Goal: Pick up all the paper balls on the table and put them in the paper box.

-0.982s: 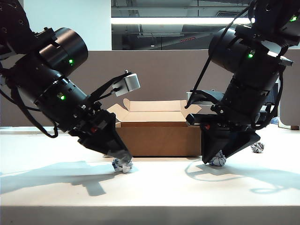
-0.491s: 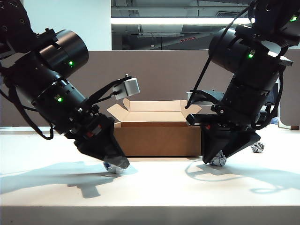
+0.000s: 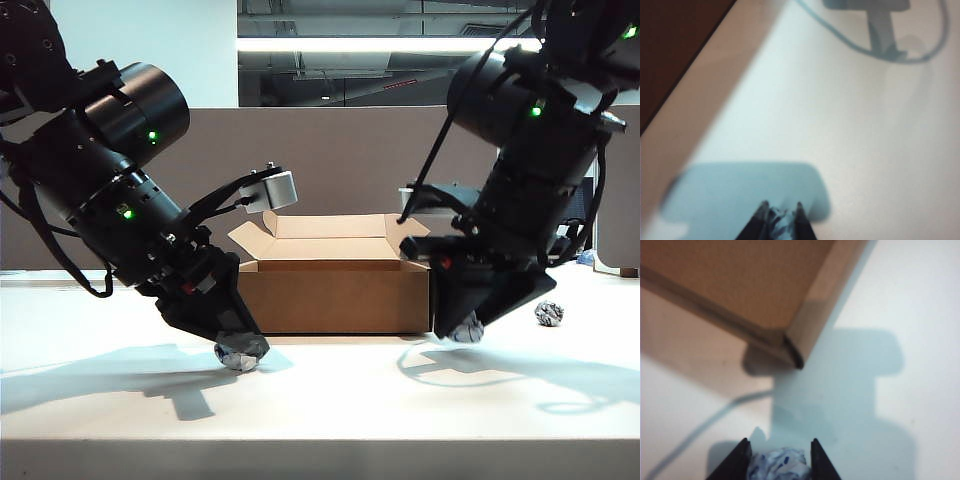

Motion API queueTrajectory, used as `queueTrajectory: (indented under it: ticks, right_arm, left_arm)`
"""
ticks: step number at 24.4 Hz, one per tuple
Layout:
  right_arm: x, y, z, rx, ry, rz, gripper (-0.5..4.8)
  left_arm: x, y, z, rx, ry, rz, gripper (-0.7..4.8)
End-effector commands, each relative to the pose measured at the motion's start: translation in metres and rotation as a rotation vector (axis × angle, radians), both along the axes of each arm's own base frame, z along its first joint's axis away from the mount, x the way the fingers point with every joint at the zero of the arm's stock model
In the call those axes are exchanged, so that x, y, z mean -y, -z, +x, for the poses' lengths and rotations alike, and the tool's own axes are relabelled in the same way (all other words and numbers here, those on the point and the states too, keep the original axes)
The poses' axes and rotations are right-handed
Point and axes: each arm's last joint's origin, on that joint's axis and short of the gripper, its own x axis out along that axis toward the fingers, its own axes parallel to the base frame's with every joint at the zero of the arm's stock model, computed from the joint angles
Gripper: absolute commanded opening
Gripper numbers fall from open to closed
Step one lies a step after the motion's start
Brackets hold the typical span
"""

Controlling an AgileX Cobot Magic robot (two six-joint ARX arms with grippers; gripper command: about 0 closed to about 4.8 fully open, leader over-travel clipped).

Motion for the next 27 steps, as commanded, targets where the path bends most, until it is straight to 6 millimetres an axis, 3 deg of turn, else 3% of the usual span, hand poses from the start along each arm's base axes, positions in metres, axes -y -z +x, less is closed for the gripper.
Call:
queueTrajectory:
  ticks: [1,3,8,12,18,19,22,27]
  right_arm:
    - [-0.004,-0.02,0.007,0.072,-0.011,0.005,1.55]
    - [-0.006,-0.033,0.012,0.101,-0.014,0.016,1.55]
    - [-0.013,-0.067,0.027,0.194,-0.02,0.058,1.55]
    - [-0.024,-0.093,0.049,0.284,-0.036,0.083,1.55]
    - [-0.041,-0.093,0.083,0.279,-0.054,0.099,1.62]
    - [-0.043,-0.088,0.088,0.257,-0.055,0.09,2.18]
    - [-0.045,-0.082,0.091,0.242,-0.055,0.084,2.74]
    - [-0.044,-0.085,0.091,0.259,-0.048,0.087,2.74]
  left_arm:
    - [0.0,-0.001,0.001,0.006,-0.01,0.006,0.51]
    - [0.003,-0.008,0.005,0.01,-0.023,-0.009,0.51]
    - [0.016,-0.047,0.028,0.102,-0.027,-0.067,0.51]
    - [0.025,-0.084,0.051,0.294,-0.128,-0.081,0.52]
    - [0.036,-0.093,0.076,0.369,-0.202,-0.09,0.62]
    - [0.038,-0.091,0.08,0.368,-0.223,-0.08,1.01]
    - [0.038,-0.09,0.081,0.366,-0.241,-0.073,1.24]
    - [0.038,-0.095,0.082,0.376,-0.257,-0.088,1.24]
